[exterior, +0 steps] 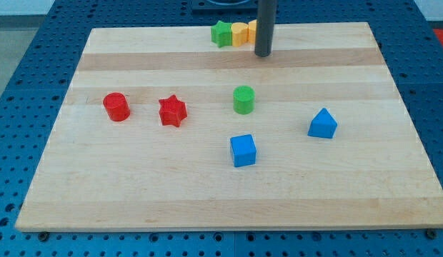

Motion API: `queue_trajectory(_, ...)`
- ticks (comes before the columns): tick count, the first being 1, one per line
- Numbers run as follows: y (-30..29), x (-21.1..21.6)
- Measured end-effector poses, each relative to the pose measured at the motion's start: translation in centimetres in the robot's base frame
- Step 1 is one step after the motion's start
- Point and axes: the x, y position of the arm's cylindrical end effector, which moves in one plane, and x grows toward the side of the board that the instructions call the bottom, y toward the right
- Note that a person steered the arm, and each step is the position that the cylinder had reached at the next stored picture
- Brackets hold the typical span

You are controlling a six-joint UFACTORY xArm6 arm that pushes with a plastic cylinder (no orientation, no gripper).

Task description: Move yourself to the center right of the board

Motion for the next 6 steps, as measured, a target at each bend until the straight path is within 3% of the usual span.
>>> queue_trajectory(2, -1.8, -3.2)
queue_trajectory(3, -1.8, -3.3)
queue_trajectory(4, 0.0, -0.7)
queue_trajectory(6, 14.0, 4.5)
